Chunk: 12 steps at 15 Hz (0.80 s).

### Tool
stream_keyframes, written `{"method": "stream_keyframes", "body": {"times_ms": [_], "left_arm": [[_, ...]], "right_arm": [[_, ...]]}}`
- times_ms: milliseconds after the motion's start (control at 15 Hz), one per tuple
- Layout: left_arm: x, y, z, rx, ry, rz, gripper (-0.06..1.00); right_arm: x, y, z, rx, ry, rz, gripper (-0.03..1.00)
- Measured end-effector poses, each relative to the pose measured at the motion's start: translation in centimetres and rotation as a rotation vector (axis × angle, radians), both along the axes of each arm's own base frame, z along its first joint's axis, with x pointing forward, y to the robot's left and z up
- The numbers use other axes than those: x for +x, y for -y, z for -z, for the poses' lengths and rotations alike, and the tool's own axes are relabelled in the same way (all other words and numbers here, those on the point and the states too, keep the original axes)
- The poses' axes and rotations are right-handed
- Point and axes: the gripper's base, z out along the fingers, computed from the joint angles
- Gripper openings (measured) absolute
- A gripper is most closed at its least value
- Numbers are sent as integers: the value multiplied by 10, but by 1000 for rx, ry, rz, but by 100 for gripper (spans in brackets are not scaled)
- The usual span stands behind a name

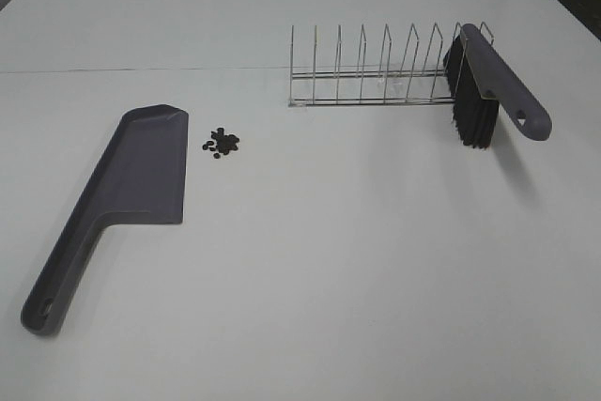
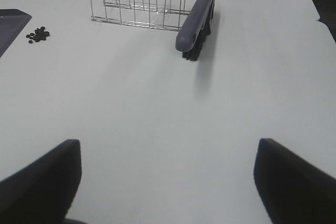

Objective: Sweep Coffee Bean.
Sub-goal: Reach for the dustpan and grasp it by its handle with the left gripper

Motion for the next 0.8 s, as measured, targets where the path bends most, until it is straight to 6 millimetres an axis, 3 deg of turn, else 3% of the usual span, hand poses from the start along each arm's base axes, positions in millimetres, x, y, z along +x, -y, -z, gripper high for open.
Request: {"method": "stream_keyframes", "body": {"times_ms": [800], "left_arm": [[0, 0, 0, 0, 0, 0, 71]], "right_arm": [[0, 0, 0, 0, 0, 0, 75]]}}
